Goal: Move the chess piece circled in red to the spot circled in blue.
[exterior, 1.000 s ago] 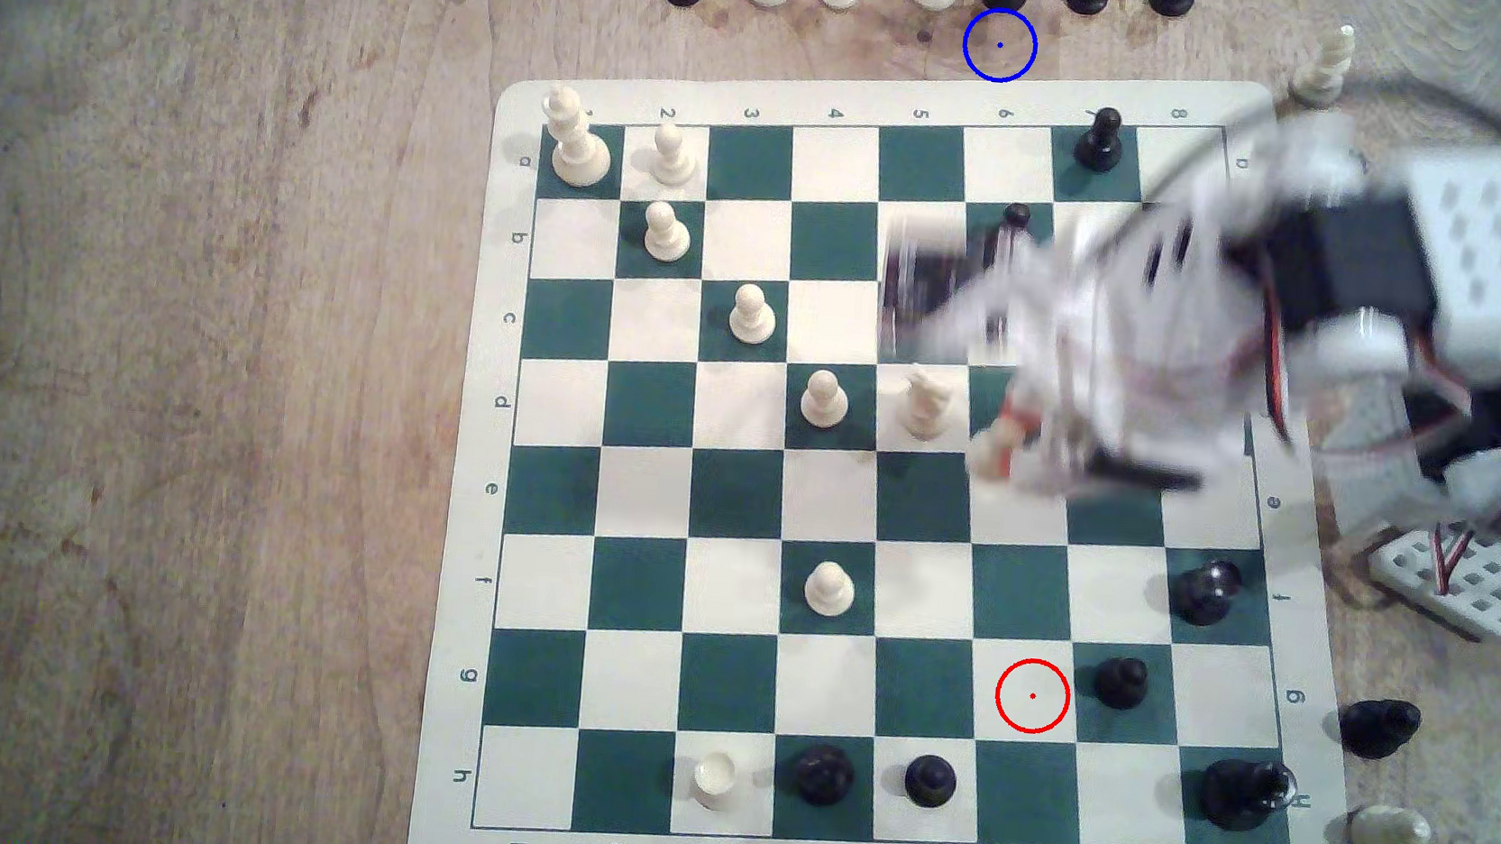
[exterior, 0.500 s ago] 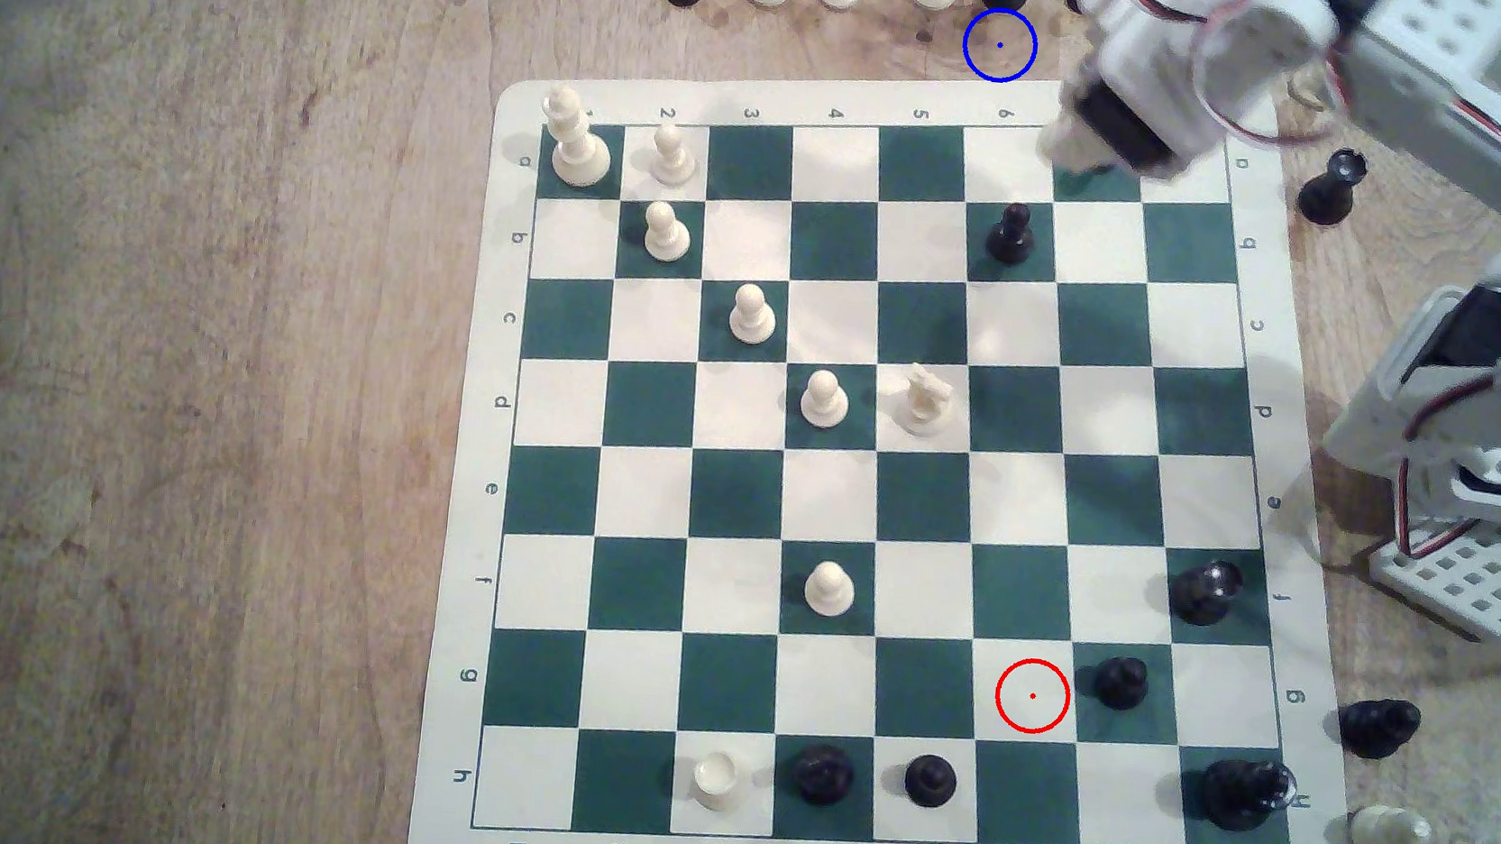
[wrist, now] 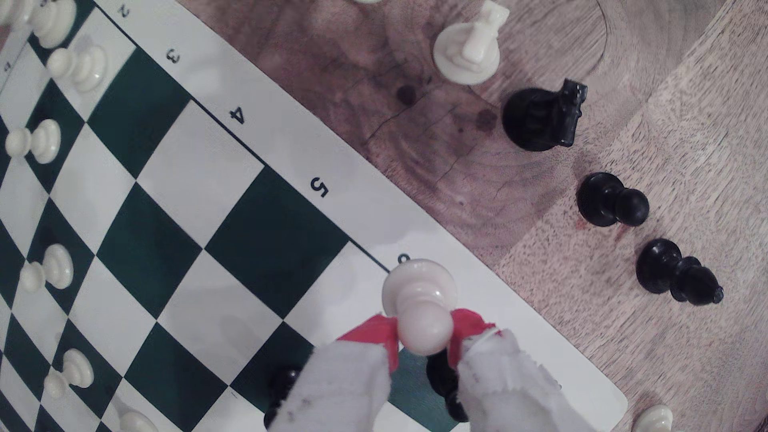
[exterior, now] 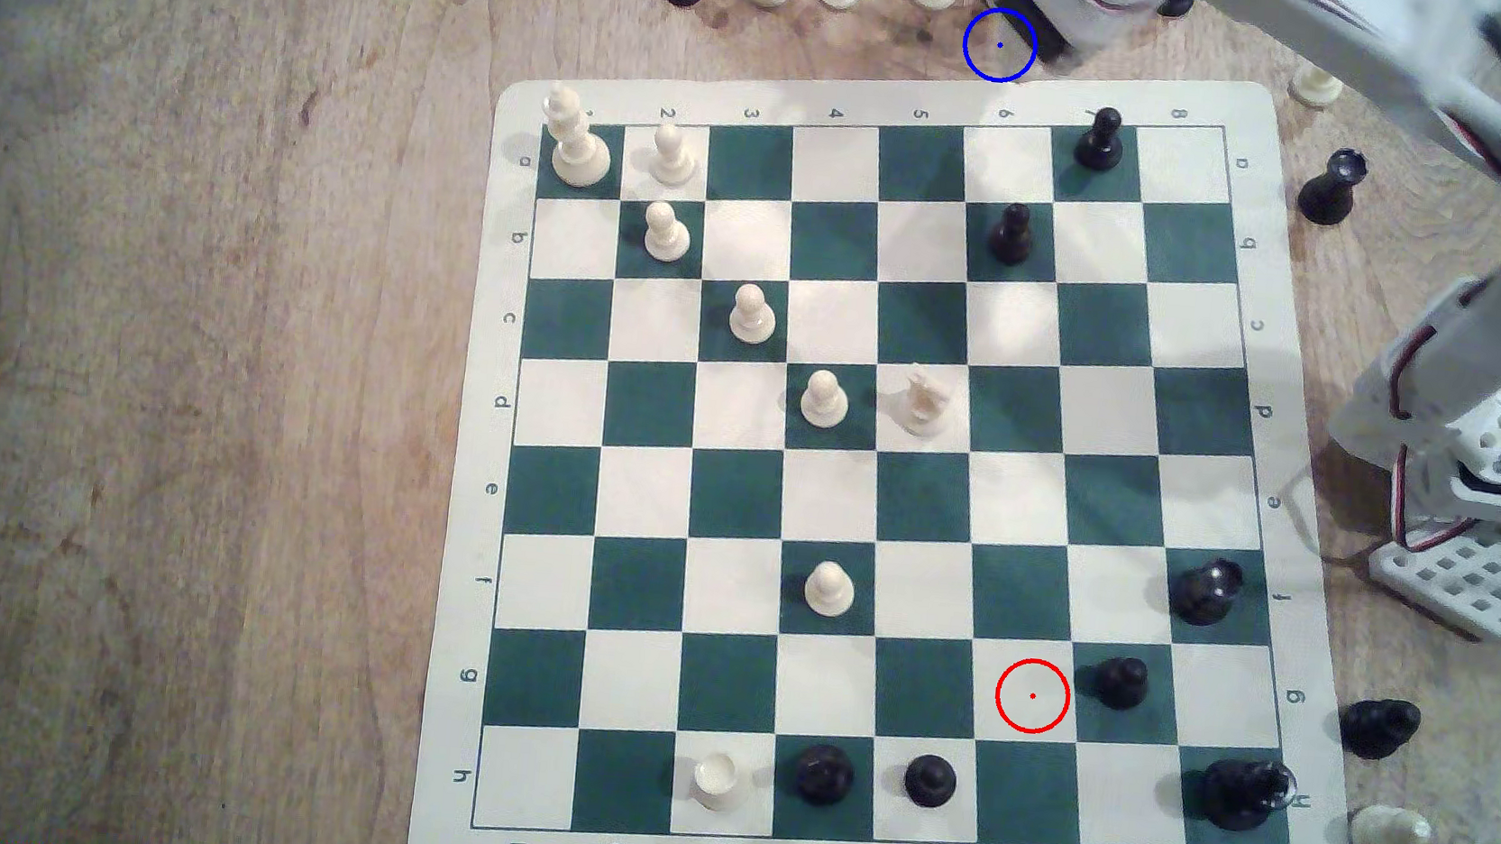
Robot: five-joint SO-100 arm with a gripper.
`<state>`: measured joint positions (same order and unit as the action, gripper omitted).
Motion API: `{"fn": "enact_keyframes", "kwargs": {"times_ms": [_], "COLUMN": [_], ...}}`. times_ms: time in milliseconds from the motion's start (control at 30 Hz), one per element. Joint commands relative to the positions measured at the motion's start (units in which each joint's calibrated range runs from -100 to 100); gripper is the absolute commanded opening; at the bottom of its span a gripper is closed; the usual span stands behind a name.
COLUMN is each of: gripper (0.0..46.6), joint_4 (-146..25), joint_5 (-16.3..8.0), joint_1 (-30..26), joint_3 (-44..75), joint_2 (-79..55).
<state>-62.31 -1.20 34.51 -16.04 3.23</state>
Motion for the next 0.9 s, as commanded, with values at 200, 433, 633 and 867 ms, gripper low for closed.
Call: {"fn": "enact_keyframes", "kwargs": {"times_ms": [200,433,633,867], "gripper": [0.4,0.4,0.4,0.4], "joint_4": [4.7,6.9,9.7,10.5], "joint_5": [0.5,0.6,0.6,0.8], "joint_1": [1.7,2.1,2.7,3.1], "joint_3": [7.6,6.8,5.3,4.2], "joint_2": [-6.5,-8.8,-10.4,-11.0]}}
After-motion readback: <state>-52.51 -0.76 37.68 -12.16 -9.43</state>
